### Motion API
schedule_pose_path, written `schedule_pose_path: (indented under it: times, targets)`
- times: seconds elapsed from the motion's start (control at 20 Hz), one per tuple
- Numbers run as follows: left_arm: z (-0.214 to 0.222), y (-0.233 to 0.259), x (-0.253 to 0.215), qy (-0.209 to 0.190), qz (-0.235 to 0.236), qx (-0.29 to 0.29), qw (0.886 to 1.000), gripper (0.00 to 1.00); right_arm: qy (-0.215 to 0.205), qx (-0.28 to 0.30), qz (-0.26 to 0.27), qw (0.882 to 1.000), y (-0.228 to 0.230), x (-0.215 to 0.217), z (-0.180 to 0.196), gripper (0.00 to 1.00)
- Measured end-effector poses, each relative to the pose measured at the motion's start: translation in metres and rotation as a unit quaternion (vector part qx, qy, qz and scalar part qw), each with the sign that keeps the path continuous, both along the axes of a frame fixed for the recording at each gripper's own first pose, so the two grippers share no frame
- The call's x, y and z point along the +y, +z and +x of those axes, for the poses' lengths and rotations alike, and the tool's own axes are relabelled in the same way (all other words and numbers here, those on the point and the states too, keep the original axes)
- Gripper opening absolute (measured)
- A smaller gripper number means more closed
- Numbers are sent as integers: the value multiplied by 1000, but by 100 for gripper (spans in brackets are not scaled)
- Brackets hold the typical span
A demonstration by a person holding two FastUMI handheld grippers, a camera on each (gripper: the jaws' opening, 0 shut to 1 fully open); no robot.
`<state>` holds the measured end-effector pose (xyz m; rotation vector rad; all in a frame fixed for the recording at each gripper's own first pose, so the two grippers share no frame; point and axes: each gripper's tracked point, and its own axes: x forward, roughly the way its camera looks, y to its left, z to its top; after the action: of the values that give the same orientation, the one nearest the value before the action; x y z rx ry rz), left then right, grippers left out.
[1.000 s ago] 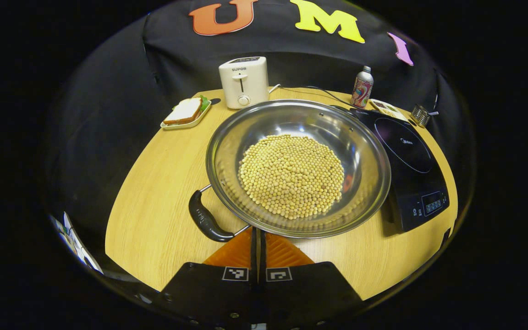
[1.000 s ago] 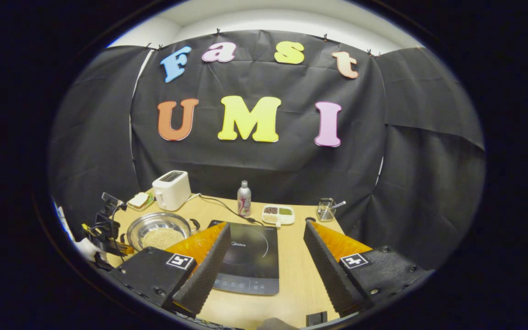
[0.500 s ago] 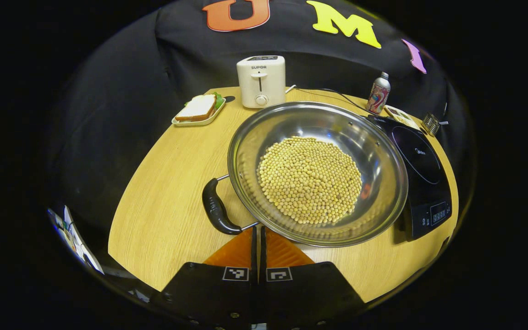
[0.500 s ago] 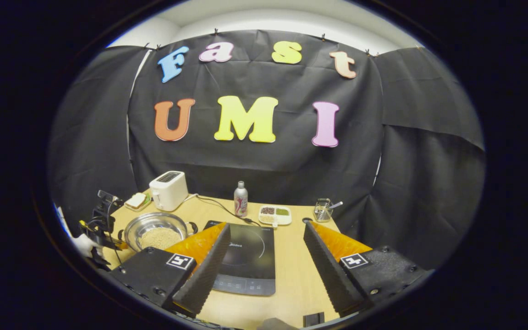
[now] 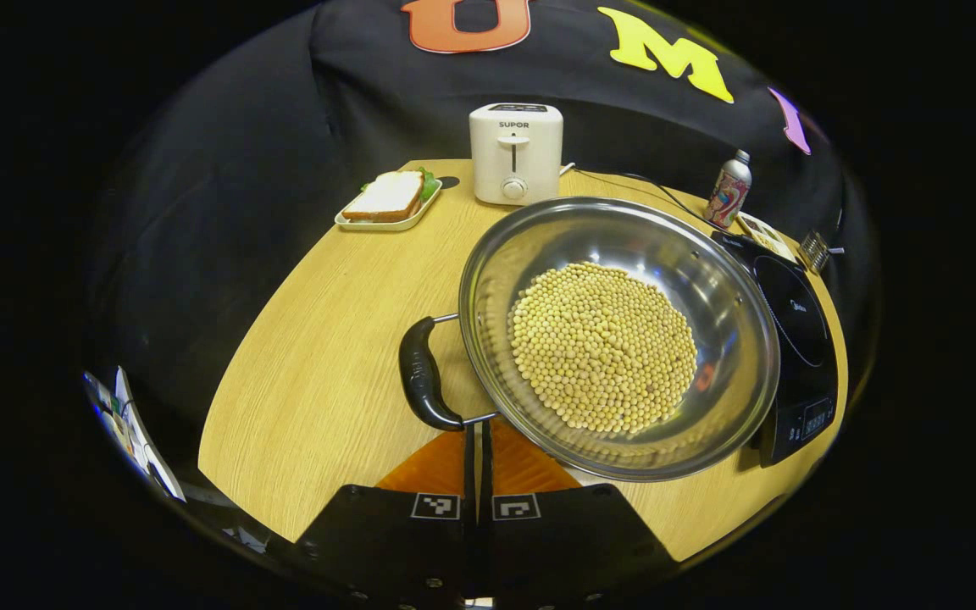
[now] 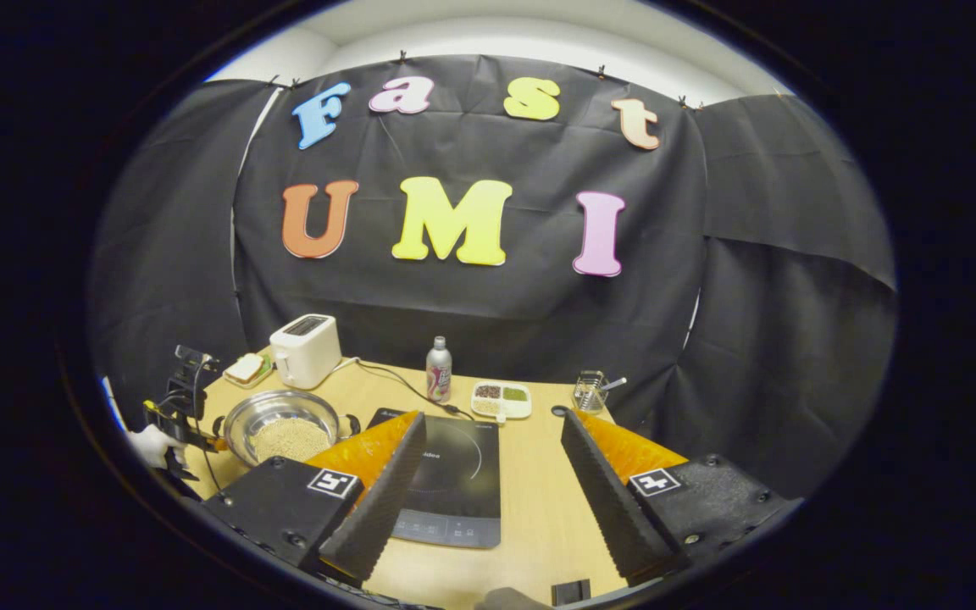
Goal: First push the handle of the pot to place it horizontally, then grasp the pot with both hands and set it on the induction cooktop.
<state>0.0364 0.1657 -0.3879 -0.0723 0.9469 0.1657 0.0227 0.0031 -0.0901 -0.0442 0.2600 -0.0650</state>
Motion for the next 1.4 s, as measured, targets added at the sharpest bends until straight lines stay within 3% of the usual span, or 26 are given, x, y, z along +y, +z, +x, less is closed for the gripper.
schedule_pose_path:
  times: [0.35,0.4,0.45,0.5,0.65,0.7,0.75,0.8,0.85,0.9,0.95,1.0,1.1,1.15,1.2,1.25,1.35,1.4]
  targets:
    - [10,2,9,3,-3,-1,1000,0,7,3,-5,1000,0,8,2,97]
    - [11,2,11,5,-5,-1,1000,10,8,4,-7,1000,0,9,2,100]
    - [12,2,13,8,-8,-1,1000,10,8,4,-8,1000,1,9,2,97]
    - [15,3,15,11,-10,-1,1000,0,8,4,-8,1000,1,11,3,100]
    - [21,4,23,17,-8,-2,1000,0,8,3,-12,1000,3,14,2,97]
    - [23,4,25,18,-7,-4,1000,10,9,4,-13,1000,1,14,1,97]
    - [26,4,27,19,-6,-4,1000,0,8,4,-14,1000,1,14,1,97]
    - [29,4,29,20,-5,-5,1000,10,7,4,-15,1000,2,14,0,97]
    - [32,4,30,20,-4,-5,1000,0,6,4,-15,1000,3,15,-1,97]
    - [34,4,33,21,-3,-5,1000,10,6,5,-17,1000,2,15,-2,100]
    - [36,2,35,20,-3,-5,1000,0,6,5,-19,1000,1,15,-1,100]
    - [38,2,36,20,-2,-6,1000,10,5,6,-20,1000,1,15,-1,100]
    - [43,2,39,20,-1,-6,1000,10,4,5,-20,1000,3,16,-2,100]
    - [45,1,40,21,-2,-5,1000,0,4,5,-17,1000,3,17,-2,100]
    - [47,2,41,22,-3,-7,1000,10,4,5,-16,1000,2,18,-2,100]
    - [49,1,42,23,-4,-6,1000,0,3,5,-17,1000,3,20,-2,100]
    - [54,-1,45,22,-1,-6,1000,0,5,7,-20,1000,1,22,-1,100]
    - [55,-2,46,22,1,-4,1000,10,5,9,-21,1000,1,23,-1,100]
